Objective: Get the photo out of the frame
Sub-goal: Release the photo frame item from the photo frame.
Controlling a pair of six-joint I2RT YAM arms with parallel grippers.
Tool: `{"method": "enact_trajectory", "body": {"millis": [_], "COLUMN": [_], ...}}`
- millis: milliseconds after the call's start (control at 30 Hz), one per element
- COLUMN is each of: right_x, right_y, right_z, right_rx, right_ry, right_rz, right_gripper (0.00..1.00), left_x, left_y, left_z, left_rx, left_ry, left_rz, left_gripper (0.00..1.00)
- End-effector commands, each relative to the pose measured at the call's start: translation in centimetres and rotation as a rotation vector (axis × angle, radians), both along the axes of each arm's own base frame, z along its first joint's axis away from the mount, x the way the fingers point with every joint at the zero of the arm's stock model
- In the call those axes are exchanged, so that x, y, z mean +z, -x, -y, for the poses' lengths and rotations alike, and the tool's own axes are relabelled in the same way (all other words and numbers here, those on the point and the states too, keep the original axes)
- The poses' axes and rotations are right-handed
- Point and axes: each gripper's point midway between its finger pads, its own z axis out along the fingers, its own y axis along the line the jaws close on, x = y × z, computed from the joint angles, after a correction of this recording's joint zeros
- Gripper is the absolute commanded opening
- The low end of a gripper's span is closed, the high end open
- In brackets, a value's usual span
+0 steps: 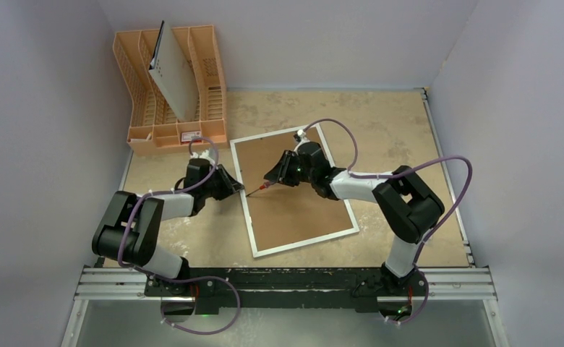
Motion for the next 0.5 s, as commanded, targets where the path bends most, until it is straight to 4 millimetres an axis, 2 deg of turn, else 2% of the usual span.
{"method": "enact_trajectory", "body": {"millis": [0,167,467], "right_x": [-1.6,-0.8,1.2], "right_y": [2.9,3.4,4.4], "right_z": [-0.5,-1.2,-4.0], "right_rx": [0.055,0.04,0.007], "right_ry": [0.088,0.151,0.235], "right_rz": [-0.088,-0.06,0.006], "right_gripper": [0.0,0.0,0.0], "left_x": [-2.7,-2.7,-2.6], "left_y": [2.9,3.2,4.0], "left_z": [0.8,1.3,2.1], "left_rx": [-0.026,-0.024,-0.02], "left_ry": [0.013,0.032,0.051], "left_rz": [-0.114,-0.114,-0.113], "left_gripper": [0.06,0.05,0.0]}}
